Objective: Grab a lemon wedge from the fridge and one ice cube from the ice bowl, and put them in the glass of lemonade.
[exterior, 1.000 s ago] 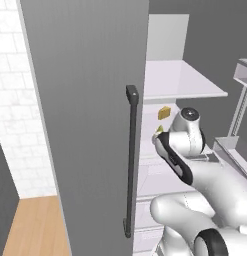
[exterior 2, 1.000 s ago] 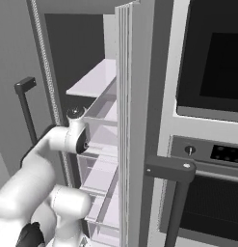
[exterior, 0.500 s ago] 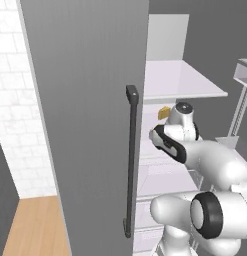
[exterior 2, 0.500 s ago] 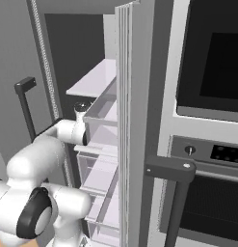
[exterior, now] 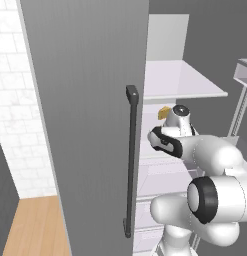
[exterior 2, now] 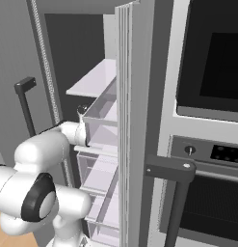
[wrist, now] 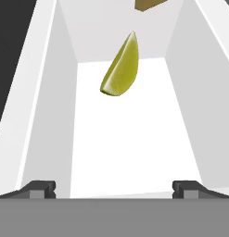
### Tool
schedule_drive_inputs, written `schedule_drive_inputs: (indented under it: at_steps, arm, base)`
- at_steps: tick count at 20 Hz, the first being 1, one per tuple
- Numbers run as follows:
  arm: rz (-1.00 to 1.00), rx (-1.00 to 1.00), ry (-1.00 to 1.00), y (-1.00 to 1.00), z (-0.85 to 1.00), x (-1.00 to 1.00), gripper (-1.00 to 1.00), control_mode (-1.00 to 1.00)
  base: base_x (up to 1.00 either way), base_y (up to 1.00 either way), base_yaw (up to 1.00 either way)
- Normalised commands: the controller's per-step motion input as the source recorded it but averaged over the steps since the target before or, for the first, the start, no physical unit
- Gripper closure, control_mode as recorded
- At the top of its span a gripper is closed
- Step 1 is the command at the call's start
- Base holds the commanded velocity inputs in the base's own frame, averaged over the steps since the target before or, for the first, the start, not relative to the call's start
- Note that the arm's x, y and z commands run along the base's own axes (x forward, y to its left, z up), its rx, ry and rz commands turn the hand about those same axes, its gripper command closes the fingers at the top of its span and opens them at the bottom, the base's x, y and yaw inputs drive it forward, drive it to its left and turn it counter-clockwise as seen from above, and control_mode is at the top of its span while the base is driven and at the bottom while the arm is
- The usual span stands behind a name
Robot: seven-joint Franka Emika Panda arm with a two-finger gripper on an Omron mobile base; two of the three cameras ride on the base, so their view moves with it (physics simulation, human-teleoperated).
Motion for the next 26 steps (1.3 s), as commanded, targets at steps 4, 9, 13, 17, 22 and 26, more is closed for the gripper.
schedule_drive_inputs:
  at_steps: [4,9,13,17,22,26]
  arm:
    - [0.0,0.0,0.0,-0.02,-0.02,0.27,-1.0,-1.0]
    - [0.0,0.0,0.0,-0.04,-0.09,0.38,-1.0,-1.0]
    - [0.0,0.0,0.0,-0.03,0.0,0.46,-1.0,-1.0]
    - [-0.04,0.01,0.0,0.0,0.0,0.33,-1.0,-1.0]
    - [-0.09,0.03,0.0,-0.03,0.0,0.05,-1.0,-1.0]
    - [-0.16,0.04,0.0,-0.05,0.0,0.09,-1.0,-1.0]
  base:
    - [0.0,0.0,0.0]
    - [0.0,0.0,0.0]
    - [0.0,0.0,0.0]
    - [0.0,0.0,0.0]
    - [0.0,0.0,0.0]
    - [0.0,0.0,0.0]
